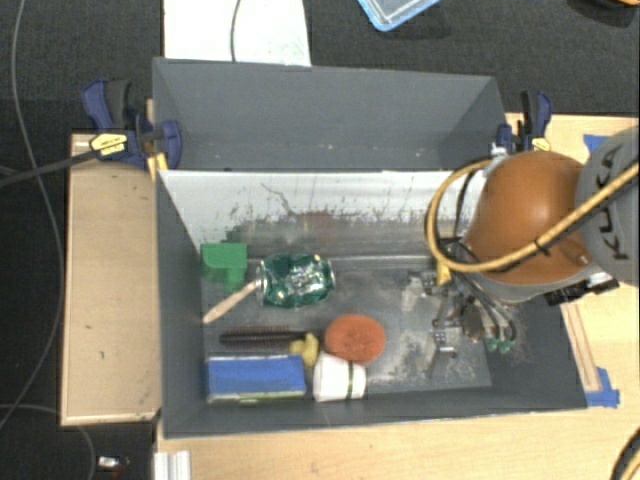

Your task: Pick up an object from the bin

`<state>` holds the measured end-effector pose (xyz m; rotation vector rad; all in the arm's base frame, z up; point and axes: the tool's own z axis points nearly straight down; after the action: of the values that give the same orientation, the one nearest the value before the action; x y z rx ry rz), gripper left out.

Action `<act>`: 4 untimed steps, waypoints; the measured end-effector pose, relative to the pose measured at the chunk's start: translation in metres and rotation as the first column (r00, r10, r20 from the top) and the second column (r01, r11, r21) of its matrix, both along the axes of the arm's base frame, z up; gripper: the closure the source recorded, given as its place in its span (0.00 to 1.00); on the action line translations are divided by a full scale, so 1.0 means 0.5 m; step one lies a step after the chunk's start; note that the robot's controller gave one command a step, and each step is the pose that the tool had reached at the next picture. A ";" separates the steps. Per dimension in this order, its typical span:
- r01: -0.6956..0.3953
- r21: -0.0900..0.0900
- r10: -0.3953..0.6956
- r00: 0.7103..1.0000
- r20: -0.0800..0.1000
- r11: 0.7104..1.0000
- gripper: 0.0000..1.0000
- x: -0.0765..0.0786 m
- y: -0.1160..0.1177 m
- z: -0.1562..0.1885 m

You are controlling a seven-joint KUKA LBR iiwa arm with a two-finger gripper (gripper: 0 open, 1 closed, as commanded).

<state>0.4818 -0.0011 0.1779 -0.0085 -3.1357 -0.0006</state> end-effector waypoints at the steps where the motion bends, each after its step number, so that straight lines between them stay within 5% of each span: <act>1: -0.001 0.000 0.001 1.000 0.008 1.000 0.00 0.003 0.001 0.008; 2: -0.036 0.001 0.036 0.999 0.011 0.999 0.00 0.042 0.158 -0.024; 3: 0.040 0.001 -0.040 0.999 0.011 0.999 0.00 0.018 0.169 -0.070; 4: -0.177 0.000 0.177 0.984 0.017 0.984 0.00 0.069 0.215 -0.134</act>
Offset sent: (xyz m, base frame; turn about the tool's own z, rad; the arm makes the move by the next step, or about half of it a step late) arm 0.0261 0.1101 -0.0193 -0.0513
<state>0.5162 0.1063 0.1107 0.2718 -3.1409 -0.0025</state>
